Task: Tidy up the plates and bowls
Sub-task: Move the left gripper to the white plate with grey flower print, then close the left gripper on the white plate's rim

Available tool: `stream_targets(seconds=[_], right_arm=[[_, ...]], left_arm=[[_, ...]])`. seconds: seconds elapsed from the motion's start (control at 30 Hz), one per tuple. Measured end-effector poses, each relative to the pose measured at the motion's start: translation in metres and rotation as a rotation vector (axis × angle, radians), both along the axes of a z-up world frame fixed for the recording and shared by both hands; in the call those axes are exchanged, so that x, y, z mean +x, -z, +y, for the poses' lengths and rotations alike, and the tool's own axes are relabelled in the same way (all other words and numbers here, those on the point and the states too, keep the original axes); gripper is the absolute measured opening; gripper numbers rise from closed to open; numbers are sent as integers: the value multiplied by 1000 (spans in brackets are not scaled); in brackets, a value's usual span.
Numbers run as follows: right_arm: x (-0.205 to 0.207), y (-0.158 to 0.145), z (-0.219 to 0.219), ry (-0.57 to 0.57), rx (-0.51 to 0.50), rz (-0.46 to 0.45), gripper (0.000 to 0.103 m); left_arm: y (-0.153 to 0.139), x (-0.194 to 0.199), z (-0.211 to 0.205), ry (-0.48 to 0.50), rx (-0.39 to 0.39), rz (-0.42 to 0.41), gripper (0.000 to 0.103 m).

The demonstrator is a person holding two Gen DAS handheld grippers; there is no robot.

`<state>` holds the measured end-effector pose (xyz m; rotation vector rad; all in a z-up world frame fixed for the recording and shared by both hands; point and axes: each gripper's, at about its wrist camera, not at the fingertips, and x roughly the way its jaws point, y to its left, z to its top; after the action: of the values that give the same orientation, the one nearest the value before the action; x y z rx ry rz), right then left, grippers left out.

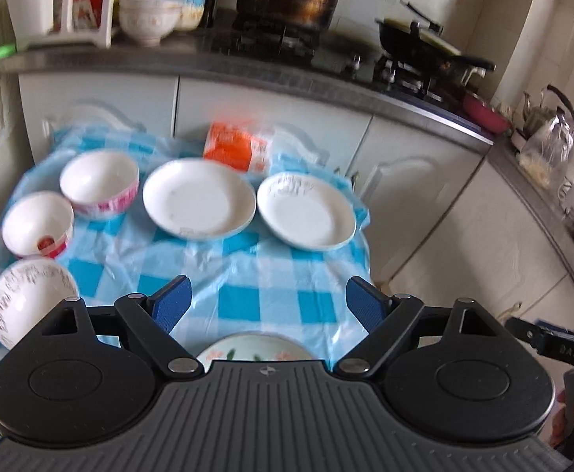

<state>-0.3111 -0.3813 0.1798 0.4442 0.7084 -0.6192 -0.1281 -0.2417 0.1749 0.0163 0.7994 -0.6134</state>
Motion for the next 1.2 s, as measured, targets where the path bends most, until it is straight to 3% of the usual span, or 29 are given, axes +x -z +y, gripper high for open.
stream_targets(seconds=[0.27, 0.4, 0.57, 0.67, 0.93, 1.07, 1.2], right_arm=[[-41, -24, -51, 80, 57, -29, 102], [-35, -29, -68, 85, 25, -30, 102], [-5, -22, -80, 72, -56, -30, 102], [28, -10, -87, 0, -33, -34, 102], [122, 19, -91, -47, -148, 34, 102], [156, 42, -105, -52, -53, -27, 102], [189, 60, -112, -59, -20, -53, 102]], left_arm=[[-52, -15, -15, -79, -8, -25, 103], [-49, -9, -32, -57, -21, -3, 103], [-12, 24, -53, -41, -52, 78, 103], [15, 48, -64, -48, -82, 133, 103], [86, 96, -101, -54, -59, 186, 95], [113, 115, -114, -68, -54, 198, 87], [133, 133, -129, -73, -40, 206, 74]])
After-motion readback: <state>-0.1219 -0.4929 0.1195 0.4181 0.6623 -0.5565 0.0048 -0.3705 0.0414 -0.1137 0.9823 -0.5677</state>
